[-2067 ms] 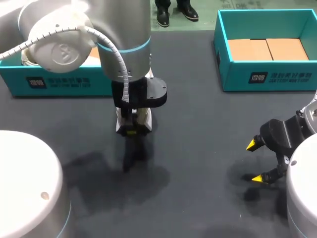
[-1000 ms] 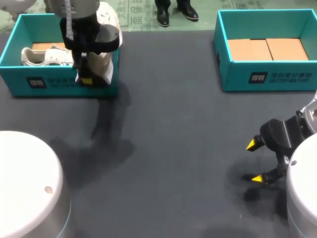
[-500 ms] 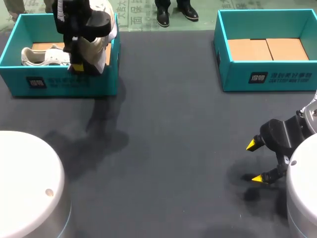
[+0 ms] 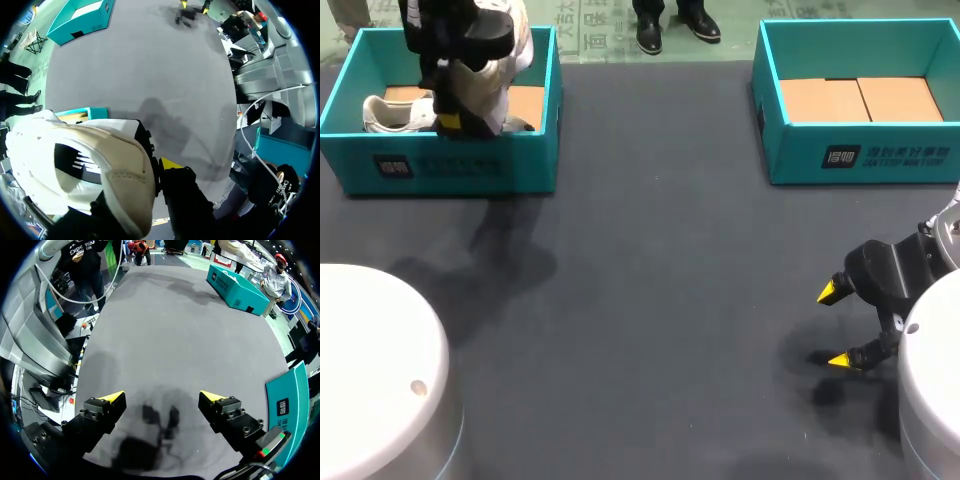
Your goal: Take the shoe out of the shoebox, open the shoe tongue, remove and reinsert the insole, then place the shoe into the shoebox
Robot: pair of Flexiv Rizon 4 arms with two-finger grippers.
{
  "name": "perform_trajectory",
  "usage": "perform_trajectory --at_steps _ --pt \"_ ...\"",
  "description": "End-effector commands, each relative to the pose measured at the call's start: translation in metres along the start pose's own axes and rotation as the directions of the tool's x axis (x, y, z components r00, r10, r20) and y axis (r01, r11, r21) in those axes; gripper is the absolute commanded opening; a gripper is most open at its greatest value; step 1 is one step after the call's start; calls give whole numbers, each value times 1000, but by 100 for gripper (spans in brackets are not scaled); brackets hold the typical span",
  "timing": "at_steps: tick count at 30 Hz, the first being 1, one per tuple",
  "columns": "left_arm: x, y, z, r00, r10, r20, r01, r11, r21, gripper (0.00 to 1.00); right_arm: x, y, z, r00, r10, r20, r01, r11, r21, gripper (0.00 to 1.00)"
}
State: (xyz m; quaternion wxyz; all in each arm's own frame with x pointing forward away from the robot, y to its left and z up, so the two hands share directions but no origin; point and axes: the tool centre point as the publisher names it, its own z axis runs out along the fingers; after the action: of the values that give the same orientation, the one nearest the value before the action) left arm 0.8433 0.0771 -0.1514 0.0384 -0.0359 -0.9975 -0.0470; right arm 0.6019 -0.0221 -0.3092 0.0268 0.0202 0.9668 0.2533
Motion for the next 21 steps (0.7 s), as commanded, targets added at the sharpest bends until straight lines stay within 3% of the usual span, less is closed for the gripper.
perform_trajectory --at_steps 1,13,18,21 --pt "-19 27 -4 1000 -13 -6 13 1000 2 0 3 0 -1 1000 0 4 0 1000 1 100" --pt "-103 101 1 997 -61 -56 62 998 16 0 3 0 -1 1000 0 4 0 1000 1 100" --pt "-135 129 3 995 -91 -48 90 996 -26 0 3 0 -1 1000 0 4 0 1000 1 100" --pt "-153 145 1 997 -81 -17 79 992 -93 0 3 0 -1 1000 0 4 0 1000 1 100"
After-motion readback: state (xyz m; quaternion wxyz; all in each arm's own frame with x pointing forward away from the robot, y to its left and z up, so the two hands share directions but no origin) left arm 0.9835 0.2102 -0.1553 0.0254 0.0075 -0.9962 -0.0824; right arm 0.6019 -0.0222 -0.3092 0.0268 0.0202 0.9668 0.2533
